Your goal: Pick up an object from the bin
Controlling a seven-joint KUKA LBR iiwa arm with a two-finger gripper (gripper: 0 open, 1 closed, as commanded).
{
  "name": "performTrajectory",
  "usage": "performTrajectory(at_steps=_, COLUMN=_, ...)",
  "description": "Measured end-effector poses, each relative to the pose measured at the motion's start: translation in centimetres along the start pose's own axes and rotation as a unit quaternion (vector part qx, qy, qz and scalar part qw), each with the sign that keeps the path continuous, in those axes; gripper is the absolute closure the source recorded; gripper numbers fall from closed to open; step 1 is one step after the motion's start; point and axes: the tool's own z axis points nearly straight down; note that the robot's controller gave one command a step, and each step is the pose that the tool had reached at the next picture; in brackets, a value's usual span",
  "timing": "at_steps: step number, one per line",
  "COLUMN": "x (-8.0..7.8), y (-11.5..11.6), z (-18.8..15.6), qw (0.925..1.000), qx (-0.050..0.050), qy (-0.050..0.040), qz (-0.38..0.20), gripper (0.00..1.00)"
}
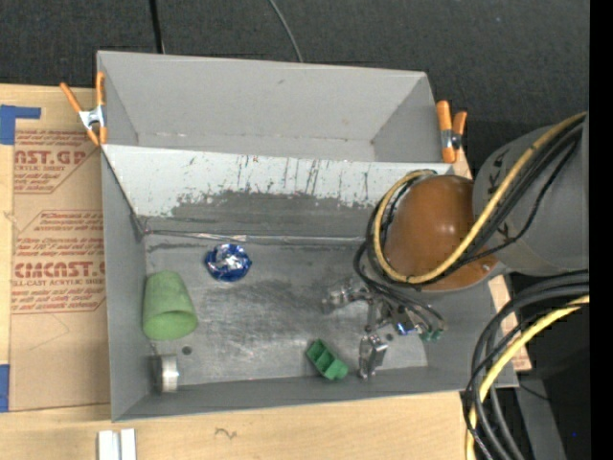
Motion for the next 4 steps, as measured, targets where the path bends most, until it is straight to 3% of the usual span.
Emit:
performTrajectory(at_steps=1, x=-2.5, y=7.9, z=1.2, qw=0.9889, qx=0.002, qy=-0.0067, qz=-0.149, gripper=0.00)
performTrajectory(at_steps=2, x=-2.1, y=8.0, z=1.4, qw=0.9891, qx=-0.001, qy=-0.0012, qz=-0.147, gripper=1.00)
performTrajectory(at_steps=3, x=-4.0, y=7.0, z=-15.3, qw=0.9852, qx=0.001, qy=-0.0014, qz=-0.171, gripper=1.00)
performTrajectory(at_steps=4, x=-9.3, y=3.5, z=-26.3, qw=0.9474, qx=0.001, qy=-0.0011, qz=-0.320, gripper=1.00)
